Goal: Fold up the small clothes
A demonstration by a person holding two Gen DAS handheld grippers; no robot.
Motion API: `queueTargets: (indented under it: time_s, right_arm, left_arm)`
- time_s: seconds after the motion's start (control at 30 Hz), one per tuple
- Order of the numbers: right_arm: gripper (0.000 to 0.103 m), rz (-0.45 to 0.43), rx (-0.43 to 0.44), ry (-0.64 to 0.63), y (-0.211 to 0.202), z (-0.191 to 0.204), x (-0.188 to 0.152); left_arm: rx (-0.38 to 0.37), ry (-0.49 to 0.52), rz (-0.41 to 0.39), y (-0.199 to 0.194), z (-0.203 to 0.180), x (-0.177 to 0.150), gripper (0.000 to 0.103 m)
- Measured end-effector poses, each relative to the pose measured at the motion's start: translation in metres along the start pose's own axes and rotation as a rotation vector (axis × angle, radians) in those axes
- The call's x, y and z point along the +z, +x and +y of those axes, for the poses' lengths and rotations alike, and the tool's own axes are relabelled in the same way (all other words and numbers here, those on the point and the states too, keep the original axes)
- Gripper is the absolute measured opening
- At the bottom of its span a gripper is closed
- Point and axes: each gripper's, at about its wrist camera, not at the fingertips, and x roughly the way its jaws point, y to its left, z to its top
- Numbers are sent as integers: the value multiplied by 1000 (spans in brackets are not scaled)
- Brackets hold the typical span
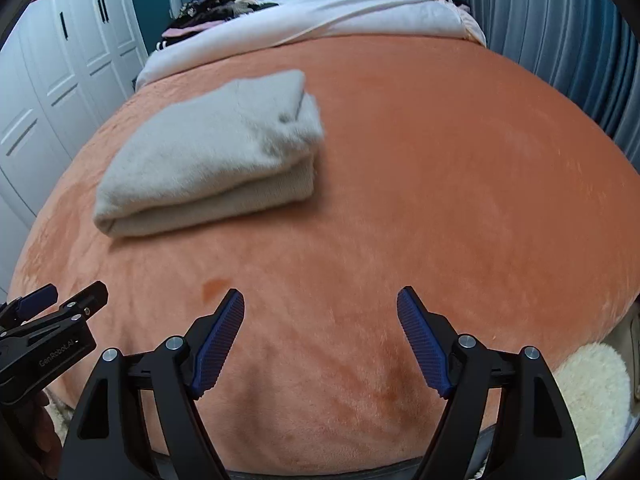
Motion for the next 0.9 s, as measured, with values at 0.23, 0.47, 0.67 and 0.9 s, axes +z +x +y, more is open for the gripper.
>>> queueTargets:
  time_s: [0.23, 0.47, 0.67, 0.9]
  right_arm:
    - [76, 35, 9, 47, 1, -8, -6]
    - [80, -24, 152, 55, -6, -6, 58]
    - [36, 98, 207, 181, 64, -15, 101]
    - [8, 30, 345, 132, 40, -9, 117]
  left_arm:
    - [-7, -3, 14, -3, 1, -4, 78]
    - [-216, -244, 10, -5, 40, 48, 92]
    - [-185, -290, 72, 41, 51, 74, 85]
    - [-89, -211, 118, 64, 59, 74, 83]
